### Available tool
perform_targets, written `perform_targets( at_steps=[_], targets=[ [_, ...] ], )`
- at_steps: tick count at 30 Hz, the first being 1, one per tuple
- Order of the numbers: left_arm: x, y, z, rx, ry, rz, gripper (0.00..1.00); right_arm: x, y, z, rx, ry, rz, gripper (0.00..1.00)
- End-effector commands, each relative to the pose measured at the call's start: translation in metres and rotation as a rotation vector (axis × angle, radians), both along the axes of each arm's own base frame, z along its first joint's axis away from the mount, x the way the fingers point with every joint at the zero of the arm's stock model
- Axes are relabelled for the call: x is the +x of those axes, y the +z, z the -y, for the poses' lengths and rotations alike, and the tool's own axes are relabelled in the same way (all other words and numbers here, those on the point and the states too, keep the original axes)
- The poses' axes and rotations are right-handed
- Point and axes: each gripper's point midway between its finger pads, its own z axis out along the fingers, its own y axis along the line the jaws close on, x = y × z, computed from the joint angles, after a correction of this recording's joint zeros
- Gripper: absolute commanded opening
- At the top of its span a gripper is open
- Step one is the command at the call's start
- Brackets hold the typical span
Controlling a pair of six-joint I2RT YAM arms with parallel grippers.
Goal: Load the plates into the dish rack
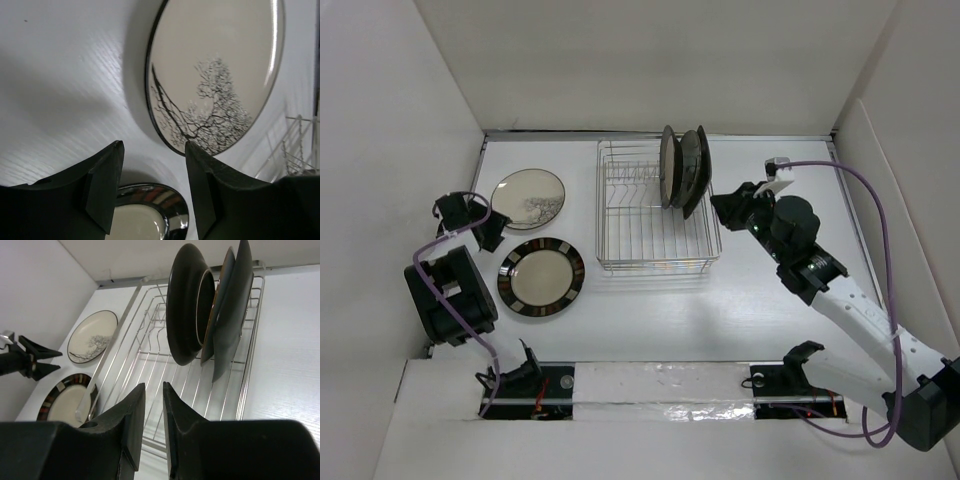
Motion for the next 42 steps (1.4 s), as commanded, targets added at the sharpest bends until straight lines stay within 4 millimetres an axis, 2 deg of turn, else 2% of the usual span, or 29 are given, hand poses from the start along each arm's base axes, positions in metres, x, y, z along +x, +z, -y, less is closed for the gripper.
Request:
perform_targets(
  at_steps=[1,2,3,5,6,7,13,15,21,27,30,31,32,33,38,39,41,42],
  targets=[
    [0.016,0.018,-0.020,0.098,0.010,0.046,0.49,0.001,0.022,0.000,0.053,0.009,0.066,0.26],
    [0.015,0.014,-0.027,0.117,0.015,0.034,0.49,0.000,0.022,0.000,0.058,0.015,0.067,0.27],
    [0.016,0.001,-0.028,0.110,0.009,0.000,0.50,0.000,0.022,-0.001,0.058,0.018,0.065,0.27],
    [0.022,-0.004,-0.036,0.110,0.011,-0.018,0.50,0.001,0.019,-0.002,0.058,0.021,0.060,0.27],
    [0.025,-0.015,-0.036,0.096,0.005,-0.034,0.50,0.001,0.018,-0.003,0.058,0.023,0.057,0.27],
    [0.029,-0.014,-0.040,0.090,0.004,-0.025,0.50,0.002,0.016,-0.003,0.053,0.026,0.052,0.27],
    [0.044,-0.029,-0.041,0.052,0.002,-0.019,0.50,0.002,0.015,-0.005,0.053,0.032,0.049,0.27],
    [0.042,-0.044,-0.039,0.030,0.000,-0.053,0.48,0.002,0.013,-0.005,0.053,0.030,0.045,0.27],
    [0.053,-0.053,-0.034,-0.025,-0.016,-0.032,0.37,0.003,0.010,-0.005,0.052,0.029,0.037,0.27],
    [0.058,-0.055,-0.030,-0.057,-0.031,-0.025,0.36,0.002,0.005,-0.006,0.056,0.031,0.027,0.27],
    [0.061,-0.055,-0.028,-0.069,-0.041,-0.013,0.35,0.001,0.006,-0.002,0.055,0.017,0.031,0.27],
    [0.062,-0.054,-0.026,-0.081,-0.046,-0.006,0.28,0.001,0.007,-0.001,0.057,0.014,0.032,0.27],
    [0.064,-0.053,-0.026,-0.083,-0.049,0.002,0.17,0.000,0.009,0.000,0.058,0.010,0.037,0.27],
    [0.066,-0.052,-0.025,-0.085,-0.053,0.011,0.00,0.000,0.009,0.000,0.059,0.010,0.038,0.25],
    [0.069,-0.044,-0.026,-0.064,-0.063,0.051,0.00,-0.001,0.008,0.000,0.057,0.014,0.035,0.17],
    [0.073,-0.029,-0.028,-0.046,-0.065,0.095,0.00,-0.001,0.009,0.000,0.059,0.012,0.041,0.16],
    [0.073,-0.012,-0.024,-0.039,-0.073,0.149,0.00,0.001,0.008,0.002,0.055,0.001,0.038,0.16],
    [0.078,0.014,-0.026,-0.017,-0.071,0.224,0.00,-0.001,0.007,-0.002,0.052,0.010,0.036,0.17]
  ],
)
